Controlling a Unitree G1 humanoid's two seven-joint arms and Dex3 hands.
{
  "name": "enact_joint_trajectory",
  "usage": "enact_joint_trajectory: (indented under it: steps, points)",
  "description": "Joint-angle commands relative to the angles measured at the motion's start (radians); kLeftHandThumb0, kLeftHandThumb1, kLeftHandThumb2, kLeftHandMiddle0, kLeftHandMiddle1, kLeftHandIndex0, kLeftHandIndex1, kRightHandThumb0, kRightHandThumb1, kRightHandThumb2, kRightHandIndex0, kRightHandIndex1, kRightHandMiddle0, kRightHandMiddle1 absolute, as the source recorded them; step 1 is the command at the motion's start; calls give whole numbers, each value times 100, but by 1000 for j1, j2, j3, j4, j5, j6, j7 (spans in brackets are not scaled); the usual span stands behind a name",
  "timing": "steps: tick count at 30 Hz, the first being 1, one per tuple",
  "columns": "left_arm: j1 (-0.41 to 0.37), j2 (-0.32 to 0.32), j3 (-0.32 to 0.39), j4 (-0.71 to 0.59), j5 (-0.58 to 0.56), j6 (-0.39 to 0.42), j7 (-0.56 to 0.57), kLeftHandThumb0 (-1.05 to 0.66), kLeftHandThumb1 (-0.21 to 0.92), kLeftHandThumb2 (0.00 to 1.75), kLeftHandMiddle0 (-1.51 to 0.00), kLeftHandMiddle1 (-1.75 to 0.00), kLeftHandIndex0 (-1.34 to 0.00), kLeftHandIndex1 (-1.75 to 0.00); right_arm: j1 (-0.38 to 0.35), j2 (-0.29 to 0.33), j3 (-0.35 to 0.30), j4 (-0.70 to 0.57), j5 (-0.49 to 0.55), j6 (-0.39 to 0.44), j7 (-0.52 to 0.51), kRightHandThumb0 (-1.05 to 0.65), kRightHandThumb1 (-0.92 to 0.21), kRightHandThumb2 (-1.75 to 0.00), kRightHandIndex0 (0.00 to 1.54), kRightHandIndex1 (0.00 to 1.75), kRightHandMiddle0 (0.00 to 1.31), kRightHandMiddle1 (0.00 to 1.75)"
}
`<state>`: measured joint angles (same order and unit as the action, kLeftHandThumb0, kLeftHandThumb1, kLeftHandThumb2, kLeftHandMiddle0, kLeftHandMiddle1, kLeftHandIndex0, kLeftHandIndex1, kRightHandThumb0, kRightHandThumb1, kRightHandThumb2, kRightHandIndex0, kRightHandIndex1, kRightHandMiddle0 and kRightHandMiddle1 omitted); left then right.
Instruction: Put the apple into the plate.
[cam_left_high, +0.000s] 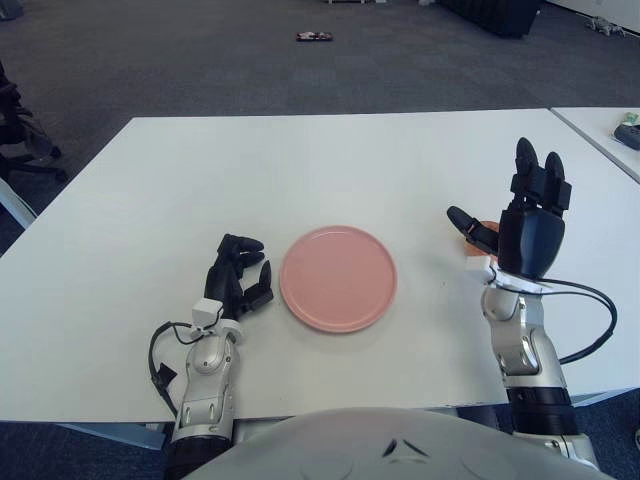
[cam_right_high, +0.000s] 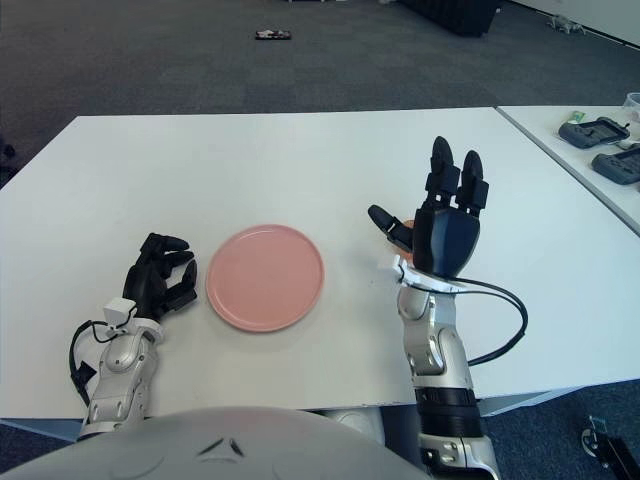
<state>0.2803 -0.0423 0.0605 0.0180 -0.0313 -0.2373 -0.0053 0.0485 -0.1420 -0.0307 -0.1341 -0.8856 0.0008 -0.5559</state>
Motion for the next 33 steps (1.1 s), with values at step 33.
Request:
enact_joint_trajectory:
  steps: [33]
  points:
    - [24, 1, -12, 20, 2, 12, 1, -1, 55, 98, -44, -154, -35, -175, -76, -148, 135, -94, 27, 485, 747, -91, -57, -57, 0, 0, 0, 0]
